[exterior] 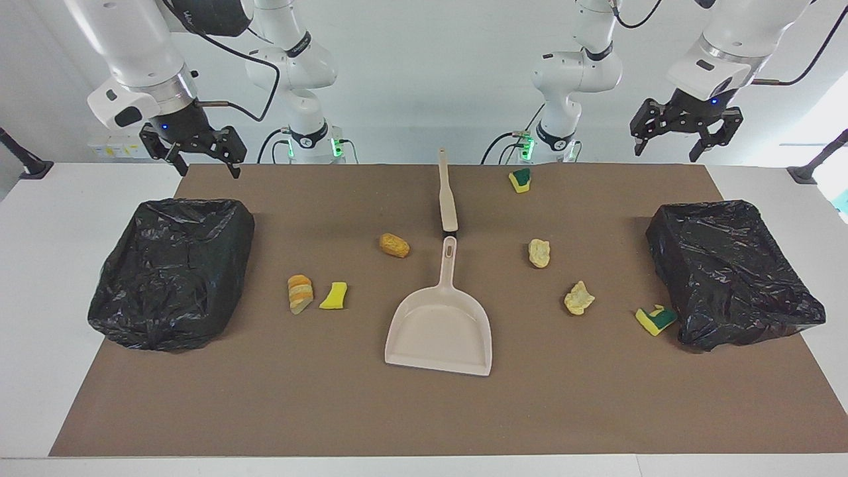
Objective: Sweep and dump trash in bin
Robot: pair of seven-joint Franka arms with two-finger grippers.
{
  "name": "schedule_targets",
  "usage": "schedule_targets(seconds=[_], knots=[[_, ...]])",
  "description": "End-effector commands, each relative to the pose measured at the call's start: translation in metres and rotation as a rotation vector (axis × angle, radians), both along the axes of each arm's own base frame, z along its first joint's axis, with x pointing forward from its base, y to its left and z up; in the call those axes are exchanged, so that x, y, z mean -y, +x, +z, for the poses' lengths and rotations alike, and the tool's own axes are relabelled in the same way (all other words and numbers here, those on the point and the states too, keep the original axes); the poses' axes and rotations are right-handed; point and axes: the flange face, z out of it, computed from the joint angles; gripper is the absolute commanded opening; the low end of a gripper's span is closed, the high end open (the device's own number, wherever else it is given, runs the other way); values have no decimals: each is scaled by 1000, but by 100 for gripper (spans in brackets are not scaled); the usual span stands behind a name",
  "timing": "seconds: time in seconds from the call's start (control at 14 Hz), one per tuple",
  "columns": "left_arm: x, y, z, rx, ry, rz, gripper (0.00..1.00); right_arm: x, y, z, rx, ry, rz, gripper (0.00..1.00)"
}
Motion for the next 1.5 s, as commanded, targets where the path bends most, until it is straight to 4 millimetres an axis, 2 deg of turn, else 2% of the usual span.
schedule_targets(seconds=[0.0,0.29,0.57,0.86,1.43], knots=[[-2,1,2,-2,13,6,100,3,-11,1,-7,8,-3,100],[-3,1,-1,-6,11,113,100,1,-10,0,-7,16,7,100],[-3,-1,-1,-8,12,116,100,1,-11,0,-7,16,7,100],[-6,-1,-1,-7,12,104,100,-11,-12,0,-13,15,27,100],[-8,-1,0,-7,12,105,100,-11,-12,0,-13,17,27,100]])
